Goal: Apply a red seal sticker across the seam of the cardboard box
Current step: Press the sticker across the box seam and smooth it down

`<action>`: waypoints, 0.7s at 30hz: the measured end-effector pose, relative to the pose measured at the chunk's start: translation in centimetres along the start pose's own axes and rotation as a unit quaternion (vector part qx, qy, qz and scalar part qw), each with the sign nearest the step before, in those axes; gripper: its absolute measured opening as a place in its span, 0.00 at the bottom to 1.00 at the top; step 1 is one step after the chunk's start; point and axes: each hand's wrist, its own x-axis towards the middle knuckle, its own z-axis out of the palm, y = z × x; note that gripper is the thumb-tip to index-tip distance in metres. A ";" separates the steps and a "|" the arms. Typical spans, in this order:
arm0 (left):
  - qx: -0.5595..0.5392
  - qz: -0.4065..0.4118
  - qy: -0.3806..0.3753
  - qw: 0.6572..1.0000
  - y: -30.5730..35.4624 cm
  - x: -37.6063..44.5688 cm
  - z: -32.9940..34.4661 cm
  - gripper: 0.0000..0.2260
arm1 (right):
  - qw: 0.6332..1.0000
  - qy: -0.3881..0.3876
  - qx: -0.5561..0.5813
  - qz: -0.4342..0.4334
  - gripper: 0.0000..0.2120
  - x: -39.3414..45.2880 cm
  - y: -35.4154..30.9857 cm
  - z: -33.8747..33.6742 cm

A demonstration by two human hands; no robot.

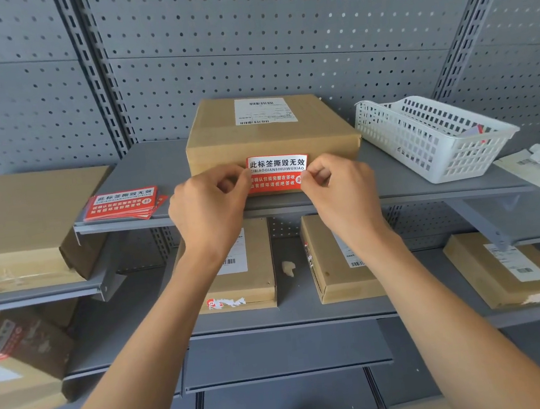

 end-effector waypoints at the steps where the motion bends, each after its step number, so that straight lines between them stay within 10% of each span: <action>1: 0.004 0.002 0.002 1.000 0.0 0.0 0.0 0.10 | 1.000 -0.001 -0.002 0.001 0.09 0.0 0.0 0.0; 21: 0.033 0.000 0.016 0.999 -0.4 0.6 0.3 0.09 | 0.999 0.016 -0.047 -0.006 0.12 0.7 0.0 0.6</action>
